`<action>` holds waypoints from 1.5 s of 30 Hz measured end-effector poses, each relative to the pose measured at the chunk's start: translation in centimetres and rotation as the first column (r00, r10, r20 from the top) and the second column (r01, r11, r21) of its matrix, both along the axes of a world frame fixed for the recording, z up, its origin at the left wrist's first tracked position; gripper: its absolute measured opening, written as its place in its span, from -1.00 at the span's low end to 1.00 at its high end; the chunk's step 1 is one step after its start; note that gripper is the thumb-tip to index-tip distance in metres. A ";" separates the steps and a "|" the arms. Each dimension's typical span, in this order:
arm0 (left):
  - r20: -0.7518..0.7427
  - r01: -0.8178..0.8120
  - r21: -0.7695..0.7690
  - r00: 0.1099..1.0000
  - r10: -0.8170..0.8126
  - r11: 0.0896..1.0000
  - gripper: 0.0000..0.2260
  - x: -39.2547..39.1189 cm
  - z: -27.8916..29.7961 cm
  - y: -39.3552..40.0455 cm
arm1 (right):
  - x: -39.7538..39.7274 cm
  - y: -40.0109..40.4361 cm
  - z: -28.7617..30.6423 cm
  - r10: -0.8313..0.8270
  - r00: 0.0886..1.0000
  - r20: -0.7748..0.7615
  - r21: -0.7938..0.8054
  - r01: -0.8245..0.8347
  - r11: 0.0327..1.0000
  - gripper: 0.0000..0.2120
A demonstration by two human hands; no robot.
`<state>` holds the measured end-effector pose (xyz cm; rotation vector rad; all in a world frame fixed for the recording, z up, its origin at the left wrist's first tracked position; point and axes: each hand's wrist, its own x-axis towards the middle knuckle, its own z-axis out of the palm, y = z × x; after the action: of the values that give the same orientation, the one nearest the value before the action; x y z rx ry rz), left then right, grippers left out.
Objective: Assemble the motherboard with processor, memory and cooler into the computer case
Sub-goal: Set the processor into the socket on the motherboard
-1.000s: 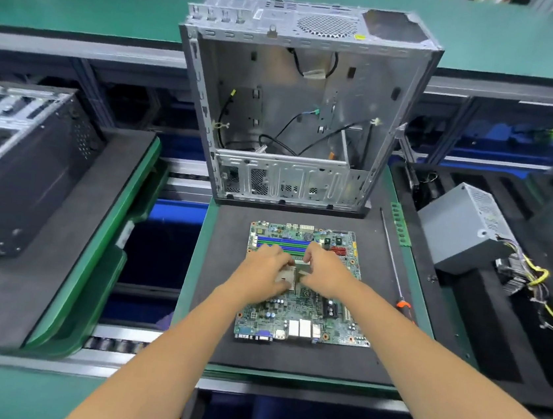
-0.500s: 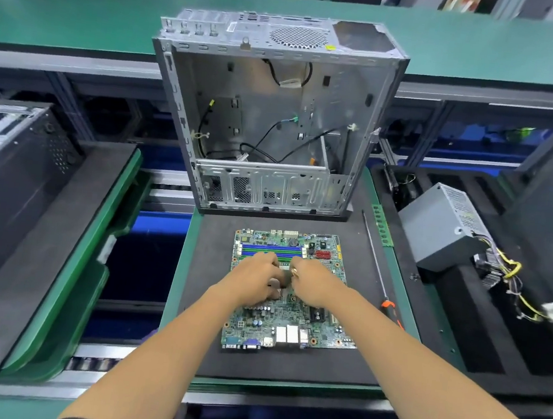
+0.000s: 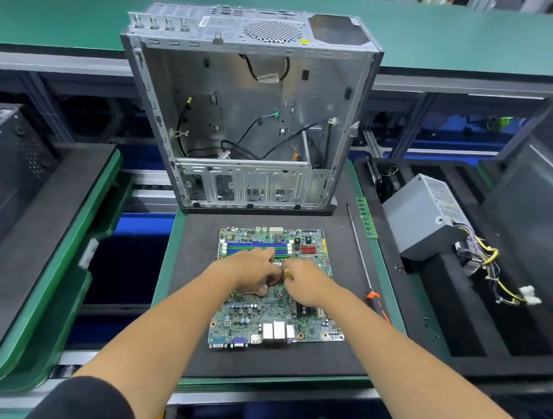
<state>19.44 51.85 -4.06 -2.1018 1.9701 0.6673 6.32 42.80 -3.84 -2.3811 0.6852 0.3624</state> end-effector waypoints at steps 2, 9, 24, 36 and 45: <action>0.002 0.014 0.034 1.000 -0.014 0.999 -0.77 0.0 0.1 -0.3 | -0.1 -0.1 0.0 -0.005 1.000 0.008 0.011 0.005 1.000 -0.93; -0.135 -0.112 0.003 0.985 0.111 0.994 -0.72 0.2 -0.6 -0.4 | 0.0 -0.2 0.0 -0.013 1.000 0.000 0.023 0.013 1.000 -0.87; -0.080 -0.299 -0.179 0.954 0.289 0.937 -0.60 -0.3 -1.9 1.7 | 2.4 2.7 -0.5 0.021 0.997 -0.077 -0.128 -0.030 0.991 -0.88; -0.130 -0.355 -0.197 0.933 0.335 0.914 -0.57 -0.4 -2.1 2.1 | 2.8 3.6 -0.5 -0.037 0.996 -0.077 -0.099 0.029 0.995 -0.76; -0.158 -0.357 -0.198 0.931 0.330 0.913 -0.62 -0.4 -2.2 2.1 | 3.0 4.8 -1.0 -0.122 0.990 -0.076 -0.224 0.102 0.969 -0.73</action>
<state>19.06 53.99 -6.24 -2.6448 1.8212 0.6711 9.31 47.56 -4.82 -2.5312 0.9399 0.3619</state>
